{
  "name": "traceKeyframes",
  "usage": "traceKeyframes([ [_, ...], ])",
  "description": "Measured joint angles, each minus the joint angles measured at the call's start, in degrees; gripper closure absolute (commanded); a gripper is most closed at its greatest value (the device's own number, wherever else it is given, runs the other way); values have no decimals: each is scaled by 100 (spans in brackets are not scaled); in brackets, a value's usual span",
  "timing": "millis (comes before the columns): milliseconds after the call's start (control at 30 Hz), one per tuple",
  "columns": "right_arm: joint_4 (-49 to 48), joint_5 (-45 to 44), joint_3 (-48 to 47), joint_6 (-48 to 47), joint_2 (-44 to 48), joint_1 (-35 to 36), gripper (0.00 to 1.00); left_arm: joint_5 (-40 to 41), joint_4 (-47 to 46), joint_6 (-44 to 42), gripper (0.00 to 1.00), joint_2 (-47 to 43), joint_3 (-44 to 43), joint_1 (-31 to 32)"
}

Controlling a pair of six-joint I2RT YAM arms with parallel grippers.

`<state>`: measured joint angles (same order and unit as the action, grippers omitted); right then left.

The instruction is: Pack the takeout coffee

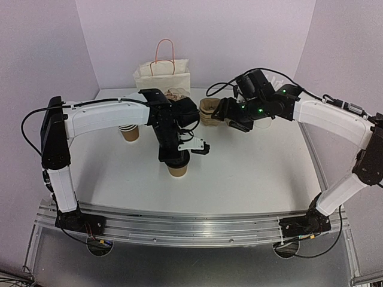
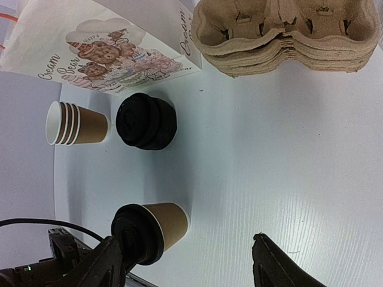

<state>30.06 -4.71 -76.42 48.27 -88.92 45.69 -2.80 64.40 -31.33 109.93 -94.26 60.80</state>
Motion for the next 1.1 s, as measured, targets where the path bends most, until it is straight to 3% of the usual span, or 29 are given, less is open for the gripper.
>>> traceKeyframes([
  [233,1,10,0,0,-5,0,28,-22,4,-19,67,0,0,0],
  [533,2,145,-21,-35,-210,14,30,-53,73,-16,58,-2,-213,0],
  [700,-1,273,-135,-88,-333,59,37,-56,211,-19,52,-7,-370,-1],
  [833,3,447,-254,-128,-450,97,42,-156,303,25,41,-123,-526,-80],
  [967,-13,741,-498,-132,-762,174,49,-362,196,254,39,-590,-454,-572],
  [1100,-17,1080,-752,-106,-1128,280,55,-359,-237,387,39,-1513,352,-1443],
])
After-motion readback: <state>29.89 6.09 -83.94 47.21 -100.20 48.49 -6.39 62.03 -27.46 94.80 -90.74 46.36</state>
